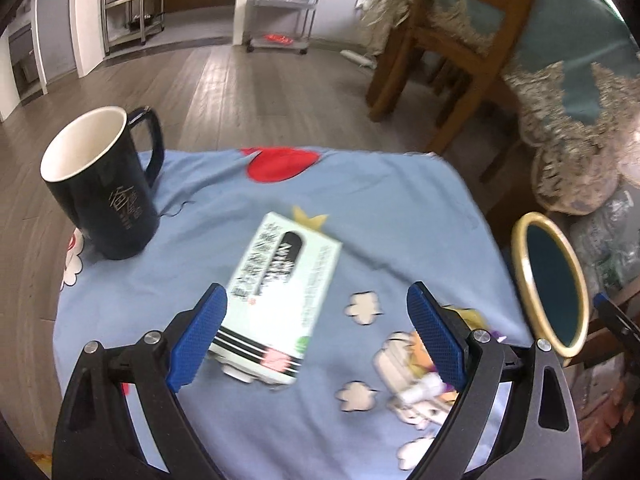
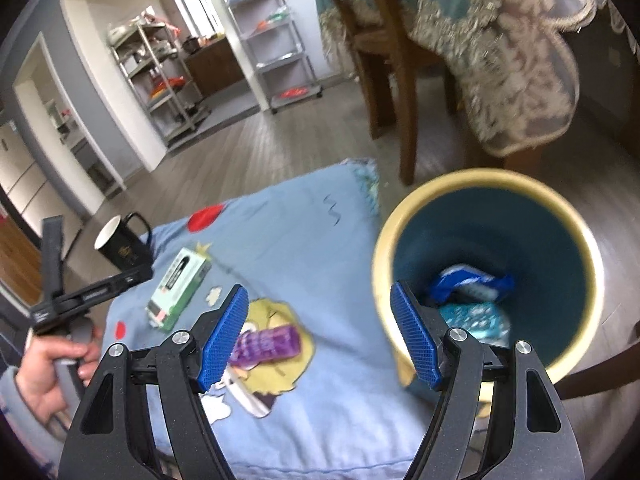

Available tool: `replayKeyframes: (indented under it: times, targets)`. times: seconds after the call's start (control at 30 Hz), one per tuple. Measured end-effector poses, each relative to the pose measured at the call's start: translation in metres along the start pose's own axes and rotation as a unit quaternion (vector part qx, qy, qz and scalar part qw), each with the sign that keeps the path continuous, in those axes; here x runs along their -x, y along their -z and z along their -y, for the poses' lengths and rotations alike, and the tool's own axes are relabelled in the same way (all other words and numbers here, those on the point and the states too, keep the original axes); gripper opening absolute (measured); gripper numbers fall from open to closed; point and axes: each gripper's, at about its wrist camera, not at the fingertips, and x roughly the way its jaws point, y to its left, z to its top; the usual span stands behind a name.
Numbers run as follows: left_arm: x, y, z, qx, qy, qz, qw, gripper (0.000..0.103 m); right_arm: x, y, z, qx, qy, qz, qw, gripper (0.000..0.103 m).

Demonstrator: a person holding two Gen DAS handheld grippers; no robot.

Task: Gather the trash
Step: 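Move both open grippers back to the COLTALIN box and purple bottle, then grasp the COLTALIN box with the left gripper while the right grasps the purple bottle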

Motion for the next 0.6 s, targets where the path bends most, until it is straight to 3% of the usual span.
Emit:
replayKeyframes:
  times: [0.17,0.37,0.5,0.6]
  targets:
    - [-0.027,0.001,-0.008,-0.018,-0.026,-0.036,0.9989,0.093,-0.016,0.007,-0.004,-0.020,-0.022,-0.034,0.999,0.074]
    - [-0.063,0.002,-0.005,-0.088,-0.067,-0.082,0.9905,0.094,-0.034,0.017,-0.012,-0.026,-0.037,-0.074,0.996,0.074]
    - [-0.079,0.006,-0.011,-0.093,-0.075,-0.109,0.9869,0.094,-0.049,0.026,-0.013,-0.048,-0.056,-0.109,0.991,0.074]
    - [-0.082,0.010,-0.014,-0.089,-0.070,-0.114,0.9871,0.082,-0.066,0.035,-0.010,-0.085,-0.072,-0.145,0.983,0.074]
